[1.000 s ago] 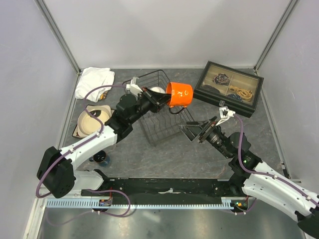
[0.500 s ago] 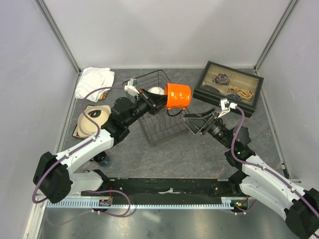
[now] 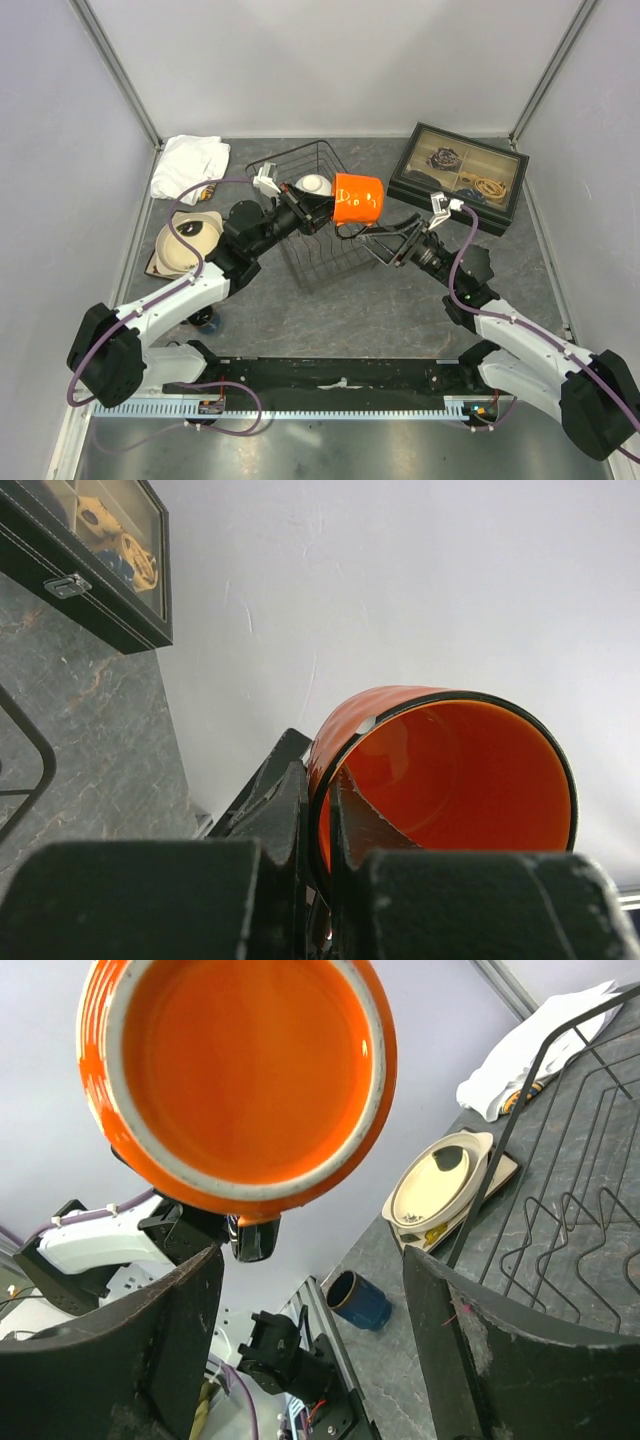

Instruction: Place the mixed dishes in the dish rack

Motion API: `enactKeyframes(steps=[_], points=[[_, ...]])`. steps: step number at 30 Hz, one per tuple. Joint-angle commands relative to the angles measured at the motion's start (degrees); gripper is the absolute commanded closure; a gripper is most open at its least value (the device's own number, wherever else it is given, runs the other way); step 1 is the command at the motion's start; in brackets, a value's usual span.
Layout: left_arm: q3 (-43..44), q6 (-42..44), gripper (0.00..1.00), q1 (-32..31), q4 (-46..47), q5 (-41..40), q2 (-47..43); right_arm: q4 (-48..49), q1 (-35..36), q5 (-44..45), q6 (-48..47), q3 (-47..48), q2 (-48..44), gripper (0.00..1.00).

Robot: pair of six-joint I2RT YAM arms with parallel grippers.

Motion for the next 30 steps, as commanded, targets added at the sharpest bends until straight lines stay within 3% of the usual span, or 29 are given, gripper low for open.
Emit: enactKeyframes(steps=[1,25,30], points=[[0.09,-3.38,0.99,0.34,8.31,1.11,-0.52,4.86,-0.5,-2.04,0.38,3.77,1.31,0.21],[-2.19,-4.96,0.98,0.34,11.3,1.72,0.8,12.68,-1.3,-5.04,4.34,7.65,9.48,0.37],[-2.63,-4.52,0.99,0.34,10.6,1.72,0.45,13.47,-1.3,-5.65,4.69,8.26,10.36,0.61]])
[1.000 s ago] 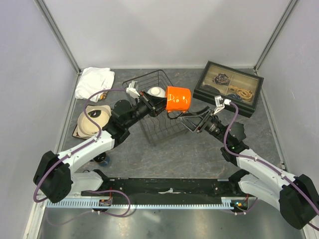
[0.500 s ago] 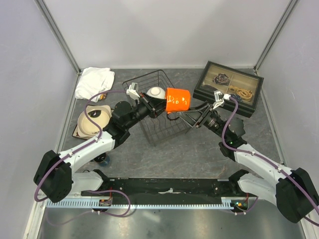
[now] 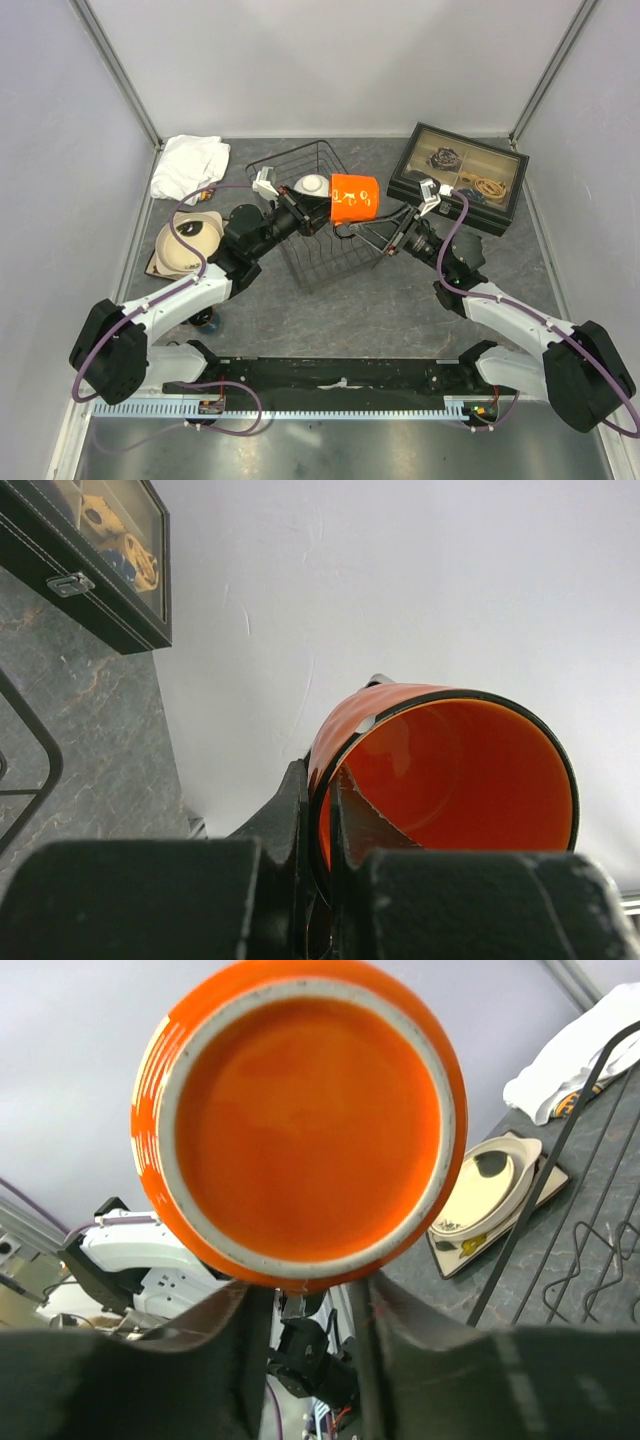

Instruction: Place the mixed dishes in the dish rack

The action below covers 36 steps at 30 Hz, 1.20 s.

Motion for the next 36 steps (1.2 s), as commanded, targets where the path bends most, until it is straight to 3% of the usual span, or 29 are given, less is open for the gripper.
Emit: enactKeyframes(steps=[1,7,11,13,16,17,20,30,36], points=[[0.12,-2.21,0.98,-0.12,6.14,1.61,-0.6,5.3,-0.29,-0.51,0.32,3.34,0.87,0.63],[-0.76,-2.47,0.98,-0.12,6.57,1.26,-0.78,5.39,-0.29,-0.78,0.23,3.25,0.7,0.76],[-1.46,-2.73,0.98,-0.12,7.36,1.17,-0.42,5.13,-0.55,-1.04,0.23,3.34,0.35,1.0],[-1.72,-3.0,0.94,-0.12,7.72,1.09,-0.34,5.04,-0.55,-1.22,0.23,3.26,0.0,1.0],[-2.42,-3.17,0.74,-0.12,8.16,1.17,-0.25,4.6,-0.64,-1.13,0.23,3.08,-0.53,1.0],[-2.51,-3.17,0.63,-0.12,8.24,1.09,-0.25,4.34,-0.73,-1.13,0.06,2.99,-0.71,1.0],[-2.69,-3.17,0.51,-0.12,8.24,0.91,-0.16,3.72,-0.91,-0.95,-0.12,2.99,-1.32,1.0],[-3.92,-2.13,0.43,-0.12,6.49,0.04,-1.39,1.7,-1.7,-0.6,-0.73,3.34,-3.6,1.0],[-6.38,0.69,0.43,-0.03,0.16,-3.65,-4.98,-5.41,-3.1,0.19,-4.07,6.06,-6.33,1.0]])
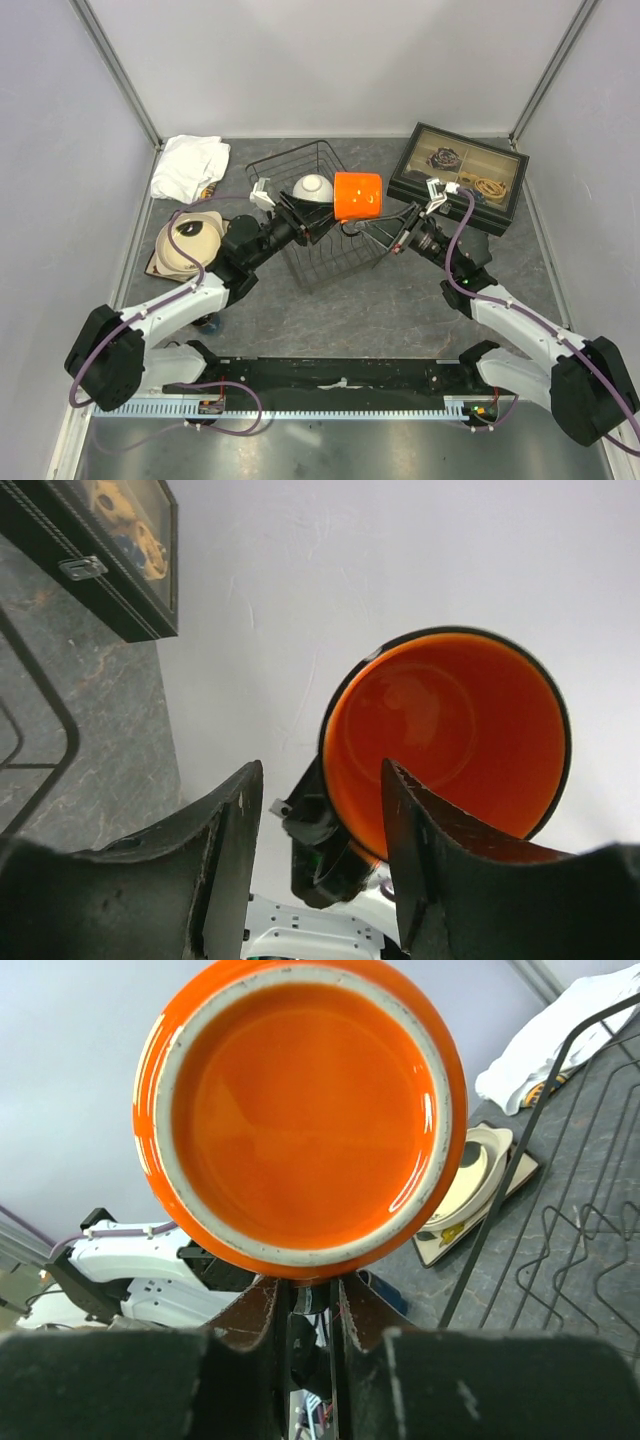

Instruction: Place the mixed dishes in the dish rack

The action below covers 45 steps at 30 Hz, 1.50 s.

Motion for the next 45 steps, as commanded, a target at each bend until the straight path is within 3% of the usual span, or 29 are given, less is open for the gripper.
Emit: enactKeyframes(steps=[1,8,14,20,26,34,45], points=[[-3.03,2.35,0.43,0.16,-2.83,-3.42,-3.94,0.88,-0.83,1.17,-3.59,5.91,-3.31,1.0],[-6.91,5.5,0.42,3.5,-9.94,-6.75,-12.9,-14.73,-1.18,2.75,-11.49,9.95,-4.81,1.0],[-2.96,18.14,0.41,3.77,-32.08,-14.81,-25.01,-35.21,-1.18,6.61,-24.15,22.49,-2.09,1.0],[3.8,30.1,0.41,3.77,-53.7,-23.96,-32.24,-49.81,-0.66,7.5,-33.2,39.19,9.67,1.0],[11.8,38.11,0.41,3.85,-71.97,-33.37,-33.48,-65.2,7.77,23.38,-43.31,58.87,24.53,1.0],[17.96,42.34,0.4,3.85,-84.92,-42.44,-36.81,-71.63,15.25,38.33,-45.52,76.55,41.4,1.0],[22.62,45.15,0.39,3.85,-93.1,-47.72,-38.32,-79.45,19.12,48.89,-48.59,100.38,62.5,1.0]])
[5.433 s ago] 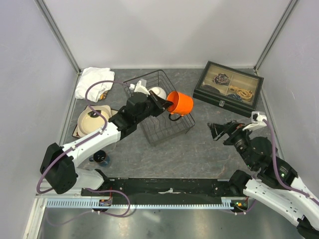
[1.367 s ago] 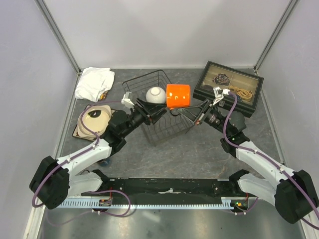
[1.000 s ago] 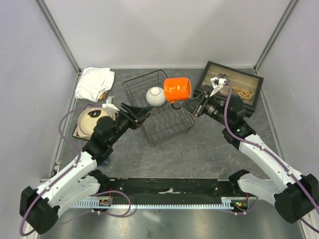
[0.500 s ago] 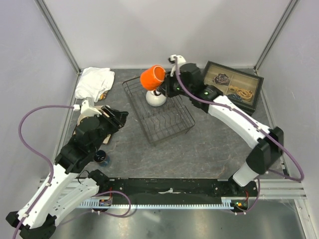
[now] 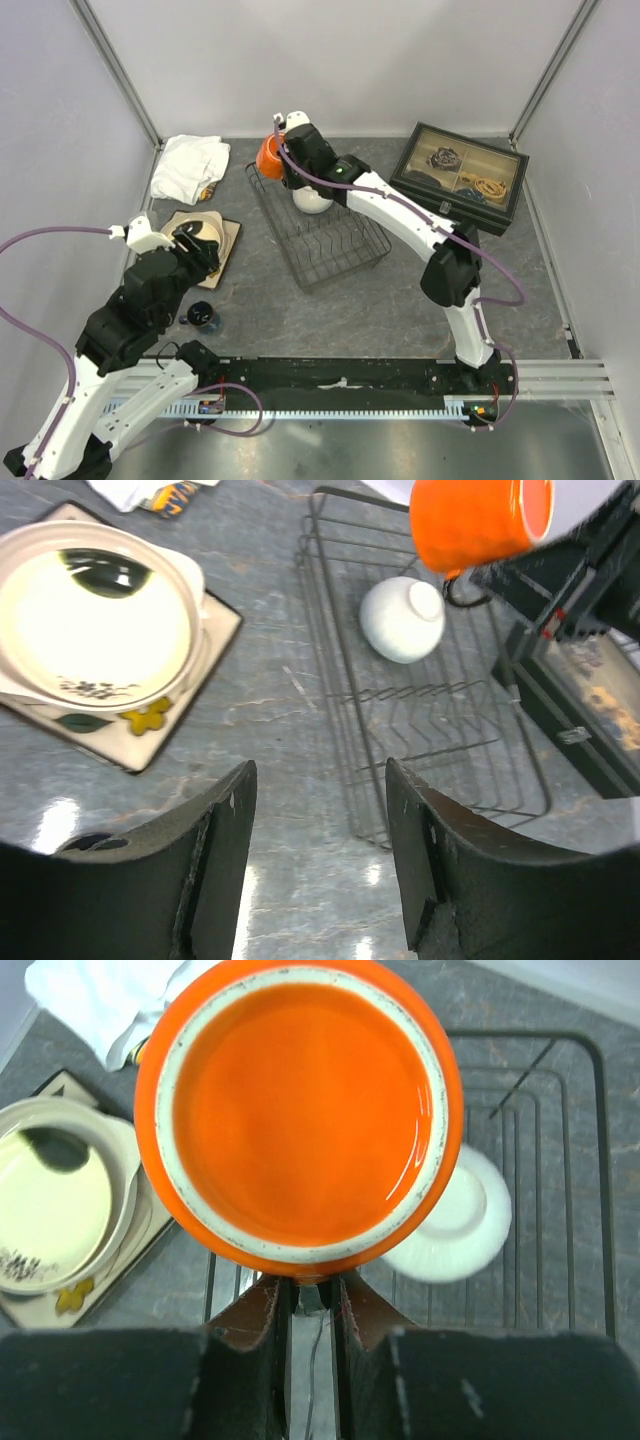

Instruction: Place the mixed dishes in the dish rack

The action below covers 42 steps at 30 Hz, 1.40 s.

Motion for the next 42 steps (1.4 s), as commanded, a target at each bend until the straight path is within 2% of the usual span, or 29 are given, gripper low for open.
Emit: enactKeyframes(steps=[1,7,42], points=[[2.73,3.56,0.39,0.25,-4.6,-4.42,1.03,-0.49,0.96,7.56,-2.52,12.35,5.16,1.0],[3.61,4.27,0.39,0.25,-5.31,-5.12,0.85,-0.5,1.57,12.58,-3.49,14.22,9.38,1.0],[3.52,4.35,0.4,0.25,-6.36,-2.4,1.56,0.82,1.75,10.03,-5.6,19.05,22.57,1.0]])
